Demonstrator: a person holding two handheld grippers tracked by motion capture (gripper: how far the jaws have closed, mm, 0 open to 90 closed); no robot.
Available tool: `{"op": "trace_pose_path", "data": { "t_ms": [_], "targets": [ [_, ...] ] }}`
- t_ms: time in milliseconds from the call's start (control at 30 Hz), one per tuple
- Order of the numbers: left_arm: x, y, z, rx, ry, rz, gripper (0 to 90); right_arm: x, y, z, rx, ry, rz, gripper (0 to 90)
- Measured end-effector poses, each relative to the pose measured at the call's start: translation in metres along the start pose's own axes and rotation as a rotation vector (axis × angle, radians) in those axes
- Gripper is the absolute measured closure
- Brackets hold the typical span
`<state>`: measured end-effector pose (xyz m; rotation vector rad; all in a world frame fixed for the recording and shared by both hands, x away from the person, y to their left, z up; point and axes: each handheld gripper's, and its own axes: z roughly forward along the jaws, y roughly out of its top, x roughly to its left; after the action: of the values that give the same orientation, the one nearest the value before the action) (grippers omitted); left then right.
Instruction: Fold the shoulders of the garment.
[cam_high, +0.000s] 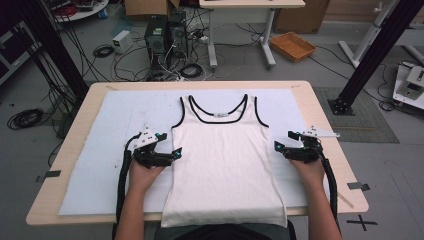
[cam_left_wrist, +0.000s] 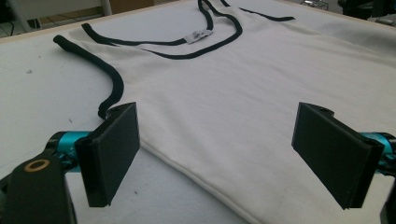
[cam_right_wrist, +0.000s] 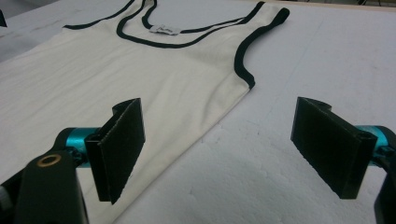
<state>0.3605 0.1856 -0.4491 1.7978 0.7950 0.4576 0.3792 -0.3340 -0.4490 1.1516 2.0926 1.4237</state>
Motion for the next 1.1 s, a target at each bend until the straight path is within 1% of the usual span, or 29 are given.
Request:
{"op": "trace_pose_path", "data": {
  "t_ms": [67, 167, 200, 333, 367, 400, 433, 467, 500, 567, 633, 733, 767, 900, 933, 967, 1000, 1033, 1067, 1100],
  "targets": [
    [0.0005, 0.0000, -0.0001, 0.000, 0.001, -0.008, 15.4, -0.0005, 0.0001, 0.0002, 0.001, 0.003, 0.009, 17.9],
    [0.0007, 0.0000, -0.0001, 0.000, 0.000, -0.009, 15.3, -0.0007, 0.0002, 0.0006, 0.004, 0.006, 0.008, 17.9],
    [0.0003, 0.0000, -0.0001, 0.003, 0.002, -0.002, 15.3, -0.0002, 0.0004, 0.0009, 0.008, 0.003, -0.003, 17.9],
    [-0.0015, 0.0002, 0.0005, 0.007, 0.005, 0.013, 15.3, 0.0014, 0.0004, 0.0009, 0.011, -0.003, -0.012, 17.9],
    [-0.0015, 0.0002, 0.0005, 0.007, 0.005, 0.013, 15.4, 0.0014, 0.0004, 0.0009, 0.011, -0.003, -0.012, 17.9],
    [-0.0015, 0.0002, 0.0005, 0.006, 0.004, 0.013, 15.3, 0.0028, 0.0006, 0.0015, 0.013, -0.006, -0.026, 17.9],
    [-0.0015, 0.0002, 0.0005, 0.006, 0.004, 0.013, 15.4, 0.0028, 0.0006, 0.0015, 0.013, -0.006, -0.026, 17.9],
    [-0.0011, 0.0002, 0.0005, 0.007, 0.006, 0.012, 15.3, 0.0044, 0.0004, 0.0011, 0.019, -0.010, -0.035, 17.9],
    [-0.0004, 0.0001, 0.0003, 0.005, 0.005, 0.005, 15.3, 0.0046, 0.0003, 0.0011, 0.014, -0.015, -0.040, 17.9],
    [0.0004, 0.0000, -0.0003, 0.003, 0.000, 0.000, 15.3, 0.0044, 0.0002, 0.0010, 0.013, -0.015, -0.035, 17.9],
    [0.0003, 0.0000, -0.0001, 0.001, 0.001, -0.002, 15.4, 0.0032, 0.0003, 0.0009, 0.014, -0.009, -0.018, 17.9],
    [0.0003, 0.0000, 0.0000, 0.002, 0.002, -0.002, 15.3, 0.0025, 0.0003, 0.0009, 0.010, -0.008, -0.021, 17.9],
    [0.0004, -0.0001, -0.0002, 0.000, 0.003, -0.011, 15.3, 0.0037, 0.0003, 0.0010, 0.013, -0.014, -0.028, 17.9],
    [0.0001, 0.0001, 0.0000, 0.005, 0.004, 0.002, 15.4, 0.0042, 0.0005, 0.0017, 0.019, -0.014, -0.036, 17.9],
    [0.0001, 0.0001, 0.0000, 0.005, 0.004, 0.002, 15.4, 0.0042, 0.0009, 0.0026, 0.027, -0.017, -0.039, 17.9],
    [-0.0002, 0.0002, 0.0004, 0.006, 0.008, 0.002, 15.3, 0.0052, 0.0020, 0.0049, 0.054, -0.018, -0.044, 17.9],
    [-0.0001, 0.0001, 0.0004, 0.004, 0.009, -0.005, 15.3, 0.0047, 0.0026, 0.0061, 0.062, -0.016, -0.047, 17.9],
    [0.0002, 0.0002, 0.0002, 0.003, 0.006, -0.006, 15.3, 0.0032, 0.0031, 0.0068, 0.068, -0.014, -0.033, 17.9],
    [0.0002, 0.0002, 0.0002, 0.003, 0.006, -0.006, 15.3, 0.0032, 0.0031, 0.0068, 0.068, -0.014, -0.033, 17.9],
    [0.0004, 0.0001, 0.0001, 0.002, 0.005, -0.007, 15.3, 0.0016, 0.0037, 0.0069, 0.073, -0.014, -0.009, 17.9]
  ]
}}
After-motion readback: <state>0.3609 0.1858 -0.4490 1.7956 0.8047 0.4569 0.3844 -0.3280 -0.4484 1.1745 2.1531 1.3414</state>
